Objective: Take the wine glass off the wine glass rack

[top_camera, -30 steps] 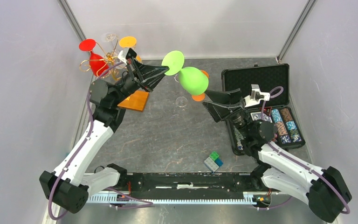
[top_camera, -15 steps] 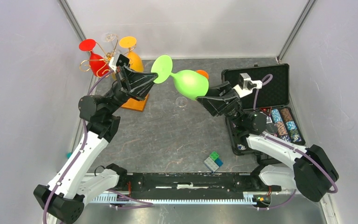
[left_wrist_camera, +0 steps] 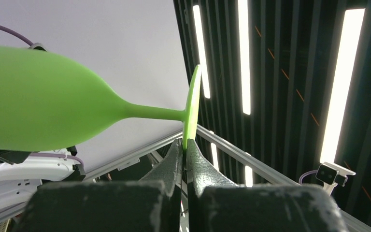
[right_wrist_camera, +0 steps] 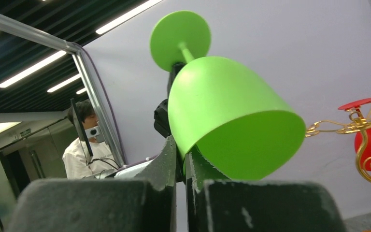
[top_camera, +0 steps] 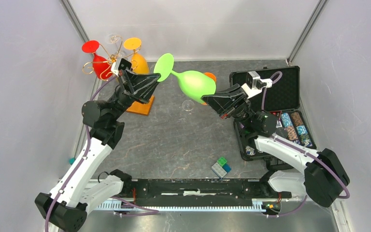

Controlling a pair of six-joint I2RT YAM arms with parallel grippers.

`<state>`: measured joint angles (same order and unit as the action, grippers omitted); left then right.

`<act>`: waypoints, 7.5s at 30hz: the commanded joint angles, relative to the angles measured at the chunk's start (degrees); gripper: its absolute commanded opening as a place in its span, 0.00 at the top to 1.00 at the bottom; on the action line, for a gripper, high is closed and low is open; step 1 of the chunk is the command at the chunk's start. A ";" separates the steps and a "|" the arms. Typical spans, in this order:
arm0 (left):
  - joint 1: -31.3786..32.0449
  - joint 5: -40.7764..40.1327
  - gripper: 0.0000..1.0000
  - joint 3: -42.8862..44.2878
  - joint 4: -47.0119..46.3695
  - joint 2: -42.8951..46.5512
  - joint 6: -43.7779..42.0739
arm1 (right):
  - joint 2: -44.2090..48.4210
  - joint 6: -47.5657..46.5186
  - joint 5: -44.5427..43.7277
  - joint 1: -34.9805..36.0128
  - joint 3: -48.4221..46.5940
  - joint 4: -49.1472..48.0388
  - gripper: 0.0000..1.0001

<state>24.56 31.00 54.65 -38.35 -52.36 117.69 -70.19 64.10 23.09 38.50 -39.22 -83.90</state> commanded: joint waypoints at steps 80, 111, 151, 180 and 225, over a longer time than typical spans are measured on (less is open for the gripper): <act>0.24 -20.10 0.00 9.59 74.71 4.63 -86.69 | -24.66 -71.74 -25.78 -0.71 -48.58 135.39 0.72; -0.27 -36.50 0.00 31.92 75.62 -7.42 -87.77 | 0.06 -65.00 -23.40 -1.05 -34.52 110.31 0.28; -27.76 -24.82 0.51 41.35 57.43 -36.87 -68.71 | 12.16 -57.87 -18.02 -0.98 -12.15 100.00 0.32; -31.70 -13.60 0.98 37.48 47.74 -37.57 -51.71 | 12.72 -57.51 -18.37 -0.97 -10.88 99.82 0.33; -33.60 -10.54 0.98 30.20 43.62 -29.25 -44.53 | 16.13 -56.83 -18.35 -1.02 -7.62 95.20 0.27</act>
<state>-8.27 23.16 83.99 5.19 -83.35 75.37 -55.75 6.85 4.97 37.69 -47.20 14.92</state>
